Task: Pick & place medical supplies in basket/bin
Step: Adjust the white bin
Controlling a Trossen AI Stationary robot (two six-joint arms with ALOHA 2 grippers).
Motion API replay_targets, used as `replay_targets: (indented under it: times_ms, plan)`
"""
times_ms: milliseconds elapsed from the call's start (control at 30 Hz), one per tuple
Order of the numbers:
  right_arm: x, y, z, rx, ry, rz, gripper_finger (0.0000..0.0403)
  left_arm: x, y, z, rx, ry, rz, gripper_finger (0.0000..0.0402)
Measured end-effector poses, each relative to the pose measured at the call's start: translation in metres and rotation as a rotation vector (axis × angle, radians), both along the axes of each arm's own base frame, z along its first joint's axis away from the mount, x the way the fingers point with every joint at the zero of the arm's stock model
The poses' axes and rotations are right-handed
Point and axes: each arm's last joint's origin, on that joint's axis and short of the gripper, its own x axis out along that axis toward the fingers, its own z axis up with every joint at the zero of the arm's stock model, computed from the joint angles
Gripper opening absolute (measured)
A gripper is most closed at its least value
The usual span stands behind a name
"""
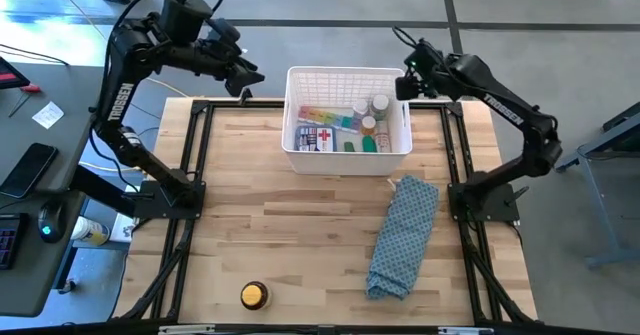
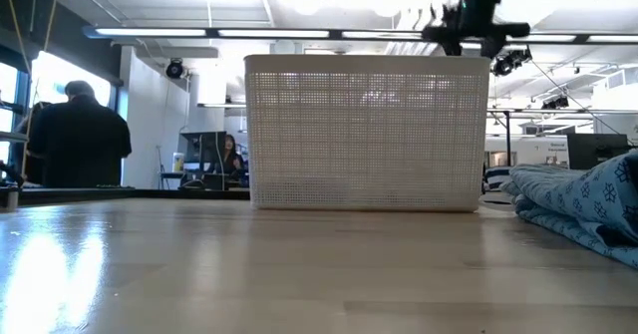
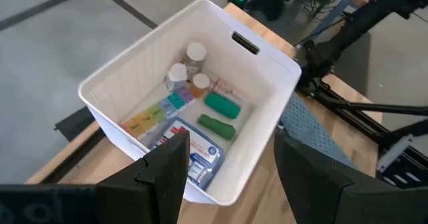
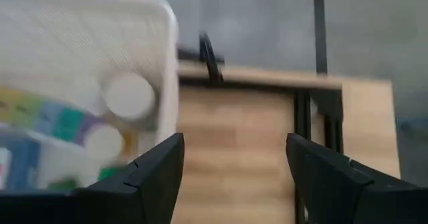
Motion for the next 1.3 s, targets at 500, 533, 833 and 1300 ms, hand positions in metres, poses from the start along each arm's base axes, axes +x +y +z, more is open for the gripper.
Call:
replay_targets:
  times_ms: [500,533,833,1300]
  plan:
    - [-0.002,-0.012,-0.044,0.226,-0.156,-0.007,0.0232,-0.012,-0.011,-0.003,-0.099,0.029,0.002,0.0248]
    - [-0.001,-0.012,-0.046,0.227,-0.157,-0.006,0.0229,-0.012,-0.011,-0.002,-0.100,0.027,0.005,0.0248]
    - [0.009,-0.020,-0.043,0.145,-0.263,0.043,0.0207,-0.011,-0.010,0.000,-0.147,-0.018,0.054,0.0248]
    - [-0.029,0.030,0.001,0.131,-0.343,0.232,0.0200,0.001,-0.058,-0.002,-0.194,0.046,-0.011,0.0248]
